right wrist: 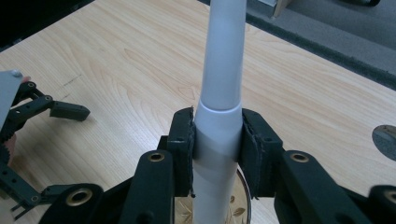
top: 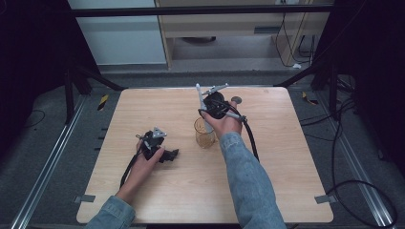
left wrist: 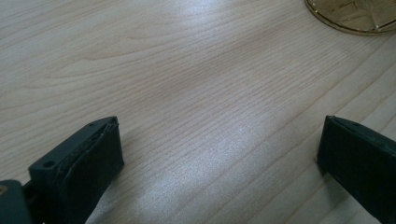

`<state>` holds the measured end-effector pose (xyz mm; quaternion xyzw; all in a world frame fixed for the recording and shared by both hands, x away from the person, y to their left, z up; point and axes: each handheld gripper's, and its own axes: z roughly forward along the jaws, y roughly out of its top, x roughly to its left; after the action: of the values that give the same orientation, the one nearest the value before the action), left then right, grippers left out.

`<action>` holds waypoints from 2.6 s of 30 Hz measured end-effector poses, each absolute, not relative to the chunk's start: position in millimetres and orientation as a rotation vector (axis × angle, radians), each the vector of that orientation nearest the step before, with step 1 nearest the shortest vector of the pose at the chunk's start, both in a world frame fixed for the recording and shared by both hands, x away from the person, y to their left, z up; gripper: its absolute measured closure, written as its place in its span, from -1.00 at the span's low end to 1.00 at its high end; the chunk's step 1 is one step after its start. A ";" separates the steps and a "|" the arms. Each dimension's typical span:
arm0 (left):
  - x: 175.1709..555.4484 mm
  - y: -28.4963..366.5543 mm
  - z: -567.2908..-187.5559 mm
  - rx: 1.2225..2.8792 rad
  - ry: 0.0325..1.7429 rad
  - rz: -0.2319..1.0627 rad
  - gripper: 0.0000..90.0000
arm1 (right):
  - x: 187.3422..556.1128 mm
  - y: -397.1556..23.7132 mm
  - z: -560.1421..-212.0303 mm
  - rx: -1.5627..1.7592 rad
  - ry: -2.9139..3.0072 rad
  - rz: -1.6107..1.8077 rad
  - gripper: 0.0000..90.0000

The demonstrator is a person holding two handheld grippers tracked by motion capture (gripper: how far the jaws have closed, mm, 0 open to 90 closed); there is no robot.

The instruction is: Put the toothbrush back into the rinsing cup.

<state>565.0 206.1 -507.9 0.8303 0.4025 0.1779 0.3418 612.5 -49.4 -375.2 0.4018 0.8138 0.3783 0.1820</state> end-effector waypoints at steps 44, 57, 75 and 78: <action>565.1 206.1 -508.0 2.160 1.046 0.462 -1.00 | 617.8 -35.6 -392.6 1.142 2.359 0.993 0.49; 565.1 206.1 -507.9 2.160 1.045 0.462 -1.00 | 622.0 -35.2 -392.3 1.153 2.355 0.979 0.48; 565.1 206.0 -508.0 2.159 1.046 0.462 -1.00 | 616.3 -36.8 -386.8 1.153 2.340 1.003 0.28; 565.1 206.0 -508.0 2.160 1.045 0.462 -1.00 | 615.2 -36.8 -386.6 1.155 2.337 1.007 0.27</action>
<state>565.1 206.0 -508.0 0.8305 0.4021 0.1778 0.3420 615.2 -36.8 -386.6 0.4071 0.8237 0.3549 0.1726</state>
